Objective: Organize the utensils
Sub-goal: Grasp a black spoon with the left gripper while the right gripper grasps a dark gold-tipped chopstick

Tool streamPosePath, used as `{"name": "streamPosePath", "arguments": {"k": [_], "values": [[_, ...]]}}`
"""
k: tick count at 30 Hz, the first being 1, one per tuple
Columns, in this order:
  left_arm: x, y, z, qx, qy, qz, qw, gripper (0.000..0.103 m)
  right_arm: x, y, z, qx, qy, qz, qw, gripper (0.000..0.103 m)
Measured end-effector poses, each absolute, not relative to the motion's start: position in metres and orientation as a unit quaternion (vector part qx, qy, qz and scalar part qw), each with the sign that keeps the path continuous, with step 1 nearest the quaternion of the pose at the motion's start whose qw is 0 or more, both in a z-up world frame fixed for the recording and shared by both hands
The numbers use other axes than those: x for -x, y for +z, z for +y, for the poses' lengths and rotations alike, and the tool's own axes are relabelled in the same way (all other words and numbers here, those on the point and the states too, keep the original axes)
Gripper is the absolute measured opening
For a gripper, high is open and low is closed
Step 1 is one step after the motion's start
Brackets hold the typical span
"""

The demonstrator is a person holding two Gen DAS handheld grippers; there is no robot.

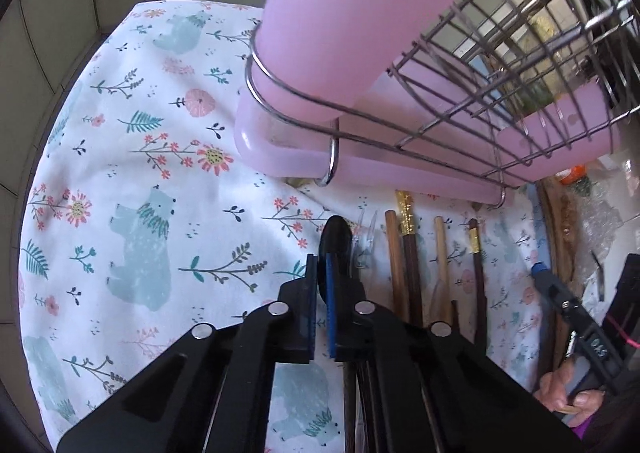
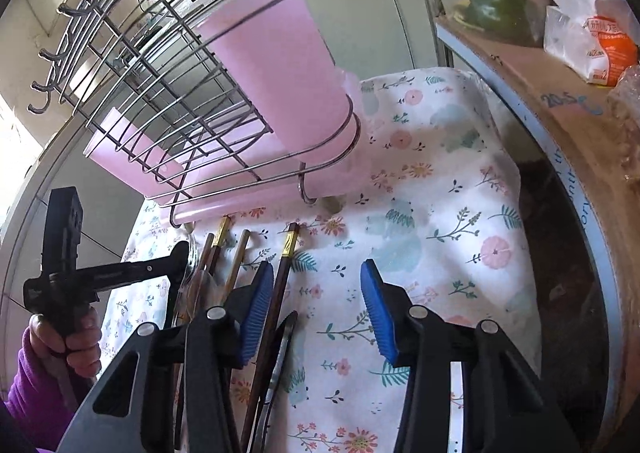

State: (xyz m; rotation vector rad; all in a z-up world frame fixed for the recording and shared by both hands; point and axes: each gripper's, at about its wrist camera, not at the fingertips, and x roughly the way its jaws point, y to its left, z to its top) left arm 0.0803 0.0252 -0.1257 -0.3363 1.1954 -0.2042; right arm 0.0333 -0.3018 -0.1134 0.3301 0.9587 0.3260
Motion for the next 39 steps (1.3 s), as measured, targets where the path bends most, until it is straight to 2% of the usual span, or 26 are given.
{"name": "streamPosePath", "arguments": {"k": [4,16,23,29,34,38,39], "values": [[-0.076,-0.112,0.037,0.157,-0.096,0.550,0.815,0.001,-0.033,-0.115,-0.298,-0.159,0.162,0.464,0.856,0.037],[-0.060,-0.080,0.070,0.128,-0.090,0.531,0.833,0.001,-0.027,-0.113,-0.300,-0.168,0.171,0.484,0.841,0.036],[-0.062,-0.108,0.073,0.129,-0.076,0.558,0.816,0.001,-0.037,-0.126,-0.291,-0.204,0.192,0.518,0.809,0.036],[-0.070,-0.122,0.081,0.155,-0.069,0.580,0.797,0.002,-0.055,-0.130,-0.272,-0.182,0.189,0.534,0.804,0.036],[-0.077,-0.129,0.082,0.161,-0.074,0.599,0.781,0.011,-0.064,-0.141,-0.261,-0.173,0.187,0.552,0.794,0.036],[-0.082,-0.128,0.076,0.157,-0.096,0.606,0.774,0.030,-0.070,-0.146,-0.257,-0.169,0.191,0.557,0.790,0.036],[-0.084,-0.128,0.072,0.153,-0.098,0.607,0.774,0.032,-0.071,-0.147,-0.256,-0.169,0.191,0.558,0.789,0.036]]}}
